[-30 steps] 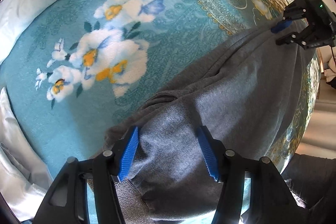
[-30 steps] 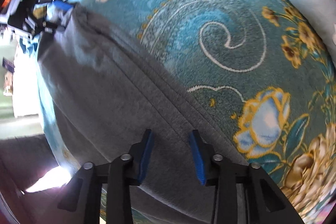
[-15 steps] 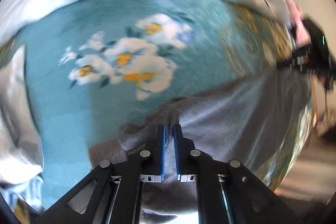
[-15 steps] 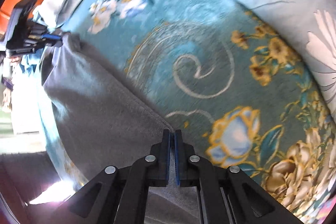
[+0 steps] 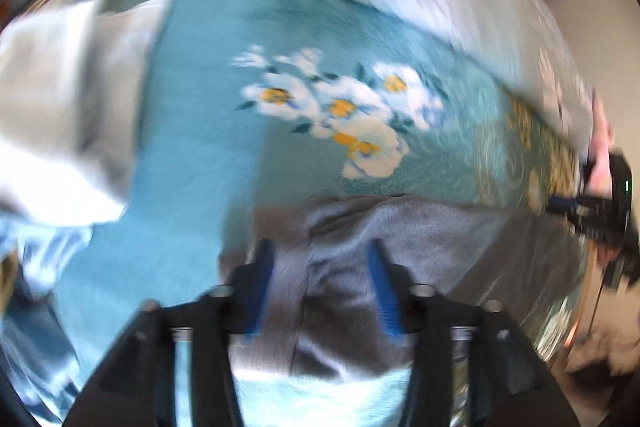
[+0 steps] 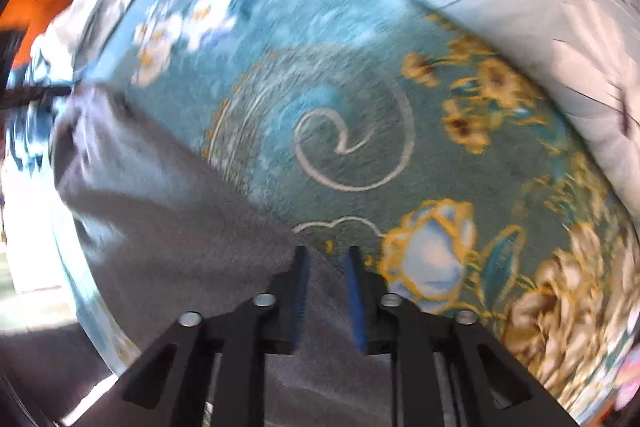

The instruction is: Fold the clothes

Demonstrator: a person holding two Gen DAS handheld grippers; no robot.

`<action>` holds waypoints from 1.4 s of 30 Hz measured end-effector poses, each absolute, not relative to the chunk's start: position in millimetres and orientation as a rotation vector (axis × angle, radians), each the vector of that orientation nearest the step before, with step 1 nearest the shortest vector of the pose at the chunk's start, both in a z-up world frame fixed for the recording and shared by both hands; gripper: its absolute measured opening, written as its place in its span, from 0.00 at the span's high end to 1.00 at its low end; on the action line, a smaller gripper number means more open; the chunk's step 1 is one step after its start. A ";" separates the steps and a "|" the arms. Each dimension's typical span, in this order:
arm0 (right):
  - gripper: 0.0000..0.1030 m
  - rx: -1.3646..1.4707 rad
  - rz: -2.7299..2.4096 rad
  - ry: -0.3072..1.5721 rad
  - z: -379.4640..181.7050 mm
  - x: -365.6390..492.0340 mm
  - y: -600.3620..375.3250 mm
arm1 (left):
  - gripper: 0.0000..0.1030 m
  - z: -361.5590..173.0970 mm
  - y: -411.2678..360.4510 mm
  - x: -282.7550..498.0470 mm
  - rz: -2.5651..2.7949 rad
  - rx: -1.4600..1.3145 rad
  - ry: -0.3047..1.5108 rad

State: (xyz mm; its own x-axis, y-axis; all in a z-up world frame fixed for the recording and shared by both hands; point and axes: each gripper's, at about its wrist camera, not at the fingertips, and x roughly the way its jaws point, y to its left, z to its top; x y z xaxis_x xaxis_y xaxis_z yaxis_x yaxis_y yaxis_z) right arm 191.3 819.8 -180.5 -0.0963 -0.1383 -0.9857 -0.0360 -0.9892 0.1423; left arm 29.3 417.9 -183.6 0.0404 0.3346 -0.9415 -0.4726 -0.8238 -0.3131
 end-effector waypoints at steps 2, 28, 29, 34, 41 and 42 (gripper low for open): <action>0.68 2.041 -2.372 -0.306 -163.4 202.5 833.3 | 0.43 -187.0 388.5 39.3 1.898 -1.831 -0.022; 0.62 1.991 -2.466 -0.808 -132.3 288.3 750.2 | 0.29 -266.4 318.1 93.1 1.801 -2.018 -0.988; 0.62 1.978 -2.459 -0.797 -131.4 283.4 745.4 | 0.29 -260.5 317.5 92.4 1.798 -2.014 -0.939; 0.62 1.894 -2.343 -0.656 -131.2 227.9 705.4 | 0.29 -228.0 312.8 80.8 1.876 -1.902 -0.562; 0.52 1.782 -2.066 -0.291 -143.2 95.7 604.5 | 0.29 -220.8 308.7 62.0 1.775 -1.701 -0.198; 0.51 1.777 -2.034 -0.249 -145.3 81.3 592.1 | 0.29 -222.9 311.9 58.2 1.737 -1.682 -0.162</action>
State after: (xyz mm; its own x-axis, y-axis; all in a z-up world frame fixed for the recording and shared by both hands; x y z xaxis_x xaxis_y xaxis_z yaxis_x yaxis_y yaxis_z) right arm 81.3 592.1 -145.3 -0.0899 -0.4266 -0.9000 0.1974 -0.8933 0.4038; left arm 58.2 311.9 -222.9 0.0913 0.5529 -0.8282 -0.3904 -0.7453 -0.5406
